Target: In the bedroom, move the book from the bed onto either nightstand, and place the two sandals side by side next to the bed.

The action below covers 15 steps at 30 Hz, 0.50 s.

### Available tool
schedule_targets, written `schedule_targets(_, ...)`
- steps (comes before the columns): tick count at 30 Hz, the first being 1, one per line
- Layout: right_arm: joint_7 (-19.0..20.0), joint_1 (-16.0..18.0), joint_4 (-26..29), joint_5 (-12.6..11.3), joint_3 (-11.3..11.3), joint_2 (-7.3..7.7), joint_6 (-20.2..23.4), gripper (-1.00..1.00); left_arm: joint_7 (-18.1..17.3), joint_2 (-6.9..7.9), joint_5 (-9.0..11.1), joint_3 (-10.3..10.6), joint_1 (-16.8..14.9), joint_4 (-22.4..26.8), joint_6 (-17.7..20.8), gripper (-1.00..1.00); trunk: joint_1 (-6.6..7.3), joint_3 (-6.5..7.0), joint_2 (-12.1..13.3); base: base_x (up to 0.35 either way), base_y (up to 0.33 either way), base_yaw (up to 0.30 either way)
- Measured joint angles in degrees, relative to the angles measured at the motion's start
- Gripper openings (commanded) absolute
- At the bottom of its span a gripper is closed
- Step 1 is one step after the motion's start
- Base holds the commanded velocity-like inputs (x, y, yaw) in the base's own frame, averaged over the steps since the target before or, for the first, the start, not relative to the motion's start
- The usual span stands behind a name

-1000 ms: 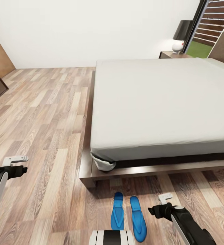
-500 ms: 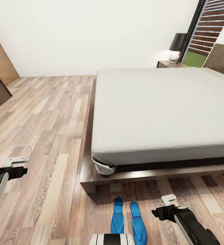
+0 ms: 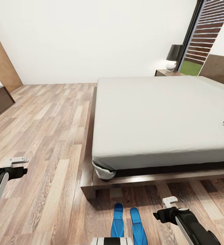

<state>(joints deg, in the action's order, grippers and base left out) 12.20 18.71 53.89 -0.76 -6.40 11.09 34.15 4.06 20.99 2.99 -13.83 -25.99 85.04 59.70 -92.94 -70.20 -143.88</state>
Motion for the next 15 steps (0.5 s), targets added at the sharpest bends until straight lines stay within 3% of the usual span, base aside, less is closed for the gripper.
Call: schedule_targets(15,-0.27,-0.10,-2.14,0.10,-0.06,0.04,0.18,1.00,0.01,0.00,-0.02,0.00,0.00,-0.09,0.00,1.00,0.39,3.33,0.20,0.000,0.000,0.000)
